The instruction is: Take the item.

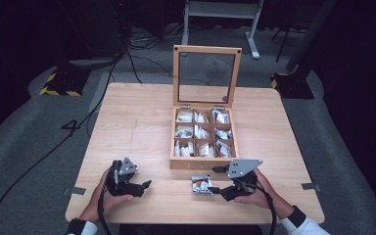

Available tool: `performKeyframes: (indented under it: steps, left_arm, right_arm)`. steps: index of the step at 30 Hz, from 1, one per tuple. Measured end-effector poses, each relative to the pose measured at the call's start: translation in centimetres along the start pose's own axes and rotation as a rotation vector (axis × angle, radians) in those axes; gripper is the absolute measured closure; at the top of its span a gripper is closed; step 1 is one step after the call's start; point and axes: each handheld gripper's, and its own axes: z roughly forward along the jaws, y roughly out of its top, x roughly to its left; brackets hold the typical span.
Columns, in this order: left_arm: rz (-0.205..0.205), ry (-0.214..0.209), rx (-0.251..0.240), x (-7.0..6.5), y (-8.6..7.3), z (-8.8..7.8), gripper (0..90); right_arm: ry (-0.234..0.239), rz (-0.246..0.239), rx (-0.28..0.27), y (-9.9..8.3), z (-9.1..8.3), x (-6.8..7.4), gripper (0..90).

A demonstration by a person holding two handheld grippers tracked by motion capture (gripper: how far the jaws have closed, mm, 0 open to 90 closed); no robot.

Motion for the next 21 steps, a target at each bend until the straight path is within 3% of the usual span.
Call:
performKeyframes:
  steps: [4,6,7,8,9,10,11,12,13,14,15,16,17,18,19,20,21]
  left_arm:
    - [0.007,0.012,-0.020,0.7,1.4,-0.1,20.2]
    - [0.001,0.004,-0.045,1.5,3.2,0.2,20.0]
    - [0.001,0.004,-0.045,1.5,3.2,0.2,19.4]
    - [-0.007,-0.001,-0.061,2.1,4.8,0.5,19.3]
    - [-0.007,-0.001,-0.061,2.1,4.8,0.5,19.5]
    - [-0.009,0.001,-0.071,2.5,5.8,0.8,19.5]
    - [-0.016,0.003,-0.078,2.8,6.6,1.1,19.5]
    - [-0.011,0.017,-0.094,3.3,8.5,1.7,19.8]
    - [-0.011,0.017,-0.094,3.3,8.5,1.7,19.6]
    - [-0.014,0.023,-0.105,3.7,10.1,2.1,19.6]
    - [-0.014,0.023,-0.105,3.7,10.1,2.1,19.6]
    - [0.001,0.037,-0.113,4.0,12.0,2.6,19.4]
    - [0.001,0.037,-0.113,4.0,12.0,2.6,19.5]
    - [-0.001,0.040,-0.123,4.4,13.6,3.0,19.8]
    - [-0.001,0.040,-0.123,4.4,13.6,3.0,19.8]
    - [-0.004,0.046,-0.122,4.5,14.4,3.3,19.8]
    - [-0.003,0.053,-0.126,4.9,15.8,3.8,20.0]
  right_arm:
    - [-0.049,0.014,-0.034,0.5,-1.3,-1.0,35.9]
    - [-0.094,0.074,-0.041,0.9,-2.7,-2.7,37.4]
    - [-0.094,0.074,-0.041,0.9,-2.7,-2.7,37.4]
    - [-0.147,0.110,-0.060,1.1,-3.6,-4.1,37.4]
    - [-0.147,0.110,-0.060,1.1,-3.6,-4.1,37.4]
    - [-0.163,0.125,-0.070,1.1,-3.9,-4.7,37.4]
    - [-0.191,0.147,-0.081,1.2,-4.4,-5.6,37.4]
    - [-0.259,0.170,-0.080,1.4,-4.8,-7.4,37.1]
    - [-0.259,0.170,-0.080,1.4,-4.8,-7.4,37.1]
    - [-0.295,0.201,-0.086,1.6,-5.0,-9.1,37.0]
    - [-0.314,0.206,-0.086,1.7,-5.0,-9.7,37.0]
    - [-0.337,0.211,-0.086,1.8,-5.0,-10.4,36.8]
    - [-0.337,0.211,-0.086,1.8,-5.0,-10.4,36.8]
    - [-0.374,0.225,-0.082,2.2,-4.8,-12.1,36.8]
    - [-0.374,0.225,-0.082,2.2,-4.8,-12.1,36.8]
    - [-0.366,0.269,-0.078,2.4,-4.5,-13.6,35.9]
    - [-0.384,0.278,-0.078,2.6,-4.4,-14.2,35.9]
